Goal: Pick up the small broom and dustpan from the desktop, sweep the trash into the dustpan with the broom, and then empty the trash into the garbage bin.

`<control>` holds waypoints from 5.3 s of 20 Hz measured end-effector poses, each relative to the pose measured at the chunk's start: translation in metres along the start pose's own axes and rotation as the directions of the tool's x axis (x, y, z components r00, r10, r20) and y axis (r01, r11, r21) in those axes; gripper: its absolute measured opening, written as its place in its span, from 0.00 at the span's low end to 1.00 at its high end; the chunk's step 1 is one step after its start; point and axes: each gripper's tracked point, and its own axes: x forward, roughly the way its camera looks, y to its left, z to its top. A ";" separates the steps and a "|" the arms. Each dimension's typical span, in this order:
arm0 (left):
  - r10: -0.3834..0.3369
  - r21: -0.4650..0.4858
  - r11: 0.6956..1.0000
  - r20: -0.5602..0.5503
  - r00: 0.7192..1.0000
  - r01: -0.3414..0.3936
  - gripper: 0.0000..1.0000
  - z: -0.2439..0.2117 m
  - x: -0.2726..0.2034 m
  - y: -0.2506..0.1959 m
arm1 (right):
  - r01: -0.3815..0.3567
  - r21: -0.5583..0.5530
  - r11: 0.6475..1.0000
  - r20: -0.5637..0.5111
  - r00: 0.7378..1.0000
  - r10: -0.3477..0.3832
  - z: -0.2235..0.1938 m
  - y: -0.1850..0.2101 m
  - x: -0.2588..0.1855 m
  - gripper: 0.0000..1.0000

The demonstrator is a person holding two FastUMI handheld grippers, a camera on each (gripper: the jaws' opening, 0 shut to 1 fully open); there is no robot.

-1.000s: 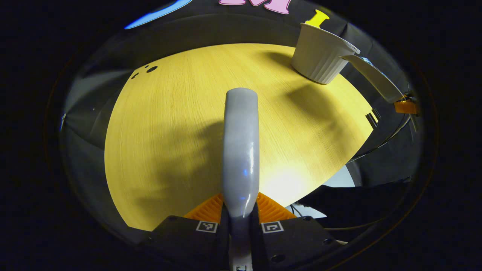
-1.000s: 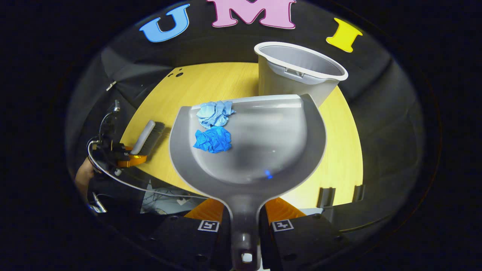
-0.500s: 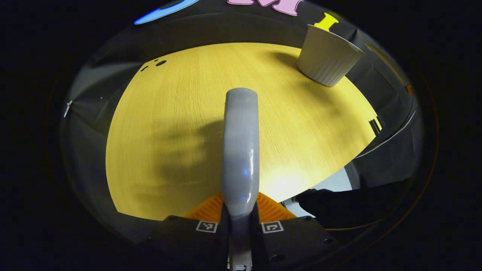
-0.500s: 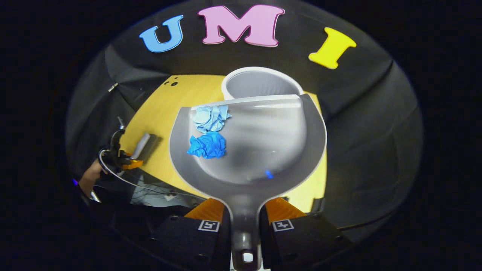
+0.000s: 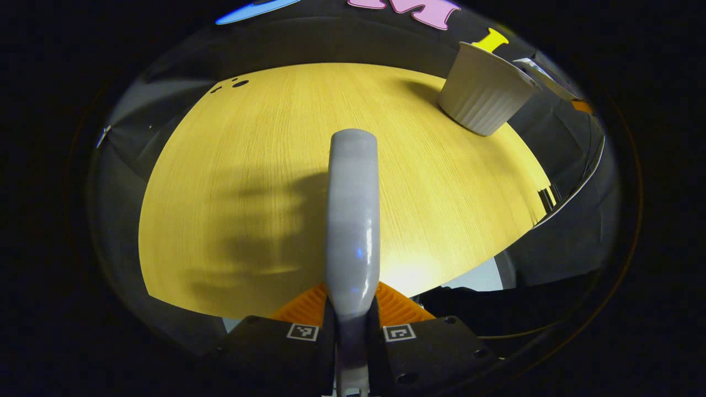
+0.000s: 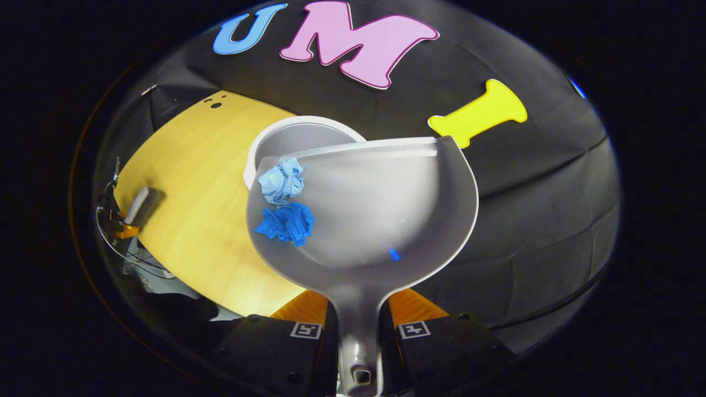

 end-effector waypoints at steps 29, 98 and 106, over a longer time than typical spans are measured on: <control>0.032 -0.040 0.999 0.074 0.997 -0.029 0.31 0.020 0.000 0.011 | 0.407 -0.264 0.874 0.082 0.913 -0.401 -0.011 -0.158 -0.033 0.35; 0.195 -0.089 0.981 0.455 0.869 -0.173 0.98 0.122 -0.142 0.015 | -0.347 0.541 0.766 0.432 0.896 0.101 -0.004 -0.090 -0.113 0.99; 0.237 -0.112 0.968 0.696 0.678 -0.224 0.98 0.084 -0.221 -0.021 | -0.323 0.450 0.832 0.605 0.796 -0.018 -0.025 -0.103 -0.181 0.99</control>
